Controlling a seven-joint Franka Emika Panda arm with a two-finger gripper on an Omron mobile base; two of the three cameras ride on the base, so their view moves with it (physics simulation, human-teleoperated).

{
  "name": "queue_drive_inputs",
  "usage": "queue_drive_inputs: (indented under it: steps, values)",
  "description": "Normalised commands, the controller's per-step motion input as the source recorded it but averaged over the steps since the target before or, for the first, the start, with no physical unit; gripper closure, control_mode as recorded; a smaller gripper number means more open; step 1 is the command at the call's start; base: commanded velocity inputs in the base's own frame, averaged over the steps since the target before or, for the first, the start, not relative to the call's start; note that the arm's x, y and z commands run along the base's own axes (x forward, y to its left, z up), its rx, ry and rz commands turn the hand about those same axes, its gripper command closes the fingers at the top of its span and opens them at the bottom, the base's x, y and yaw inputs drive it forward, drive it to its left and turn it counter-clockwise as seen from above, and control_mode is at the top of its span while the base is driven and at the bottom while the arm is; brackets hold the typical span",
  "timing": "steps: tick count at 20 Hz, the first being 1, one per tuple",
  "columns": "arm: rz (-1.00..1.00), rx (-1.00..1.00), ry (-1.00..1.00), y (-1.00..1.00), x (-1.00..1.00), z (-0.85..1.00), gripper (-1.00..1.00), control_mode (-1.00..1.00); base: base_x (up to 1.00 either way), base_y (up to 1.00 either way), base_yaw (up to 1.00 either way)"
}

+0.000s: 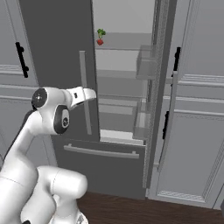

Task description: Take the strawberry from the fridge and place it on top of the pancake, located on the dining counter.

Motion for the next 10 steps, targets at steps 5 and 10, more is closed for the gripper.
queue_drive_inputs:
  steps: [5,10]
  values:
    - [0.0,0.18,0.0,0.77,0.1,0.0,-1.0,-1.0,0.0,0.0,0.0]
    - [0.02,0.25,0.0,0.49,0.32,0.0,-1.0,-1.0,0.0,0.0,0.0]
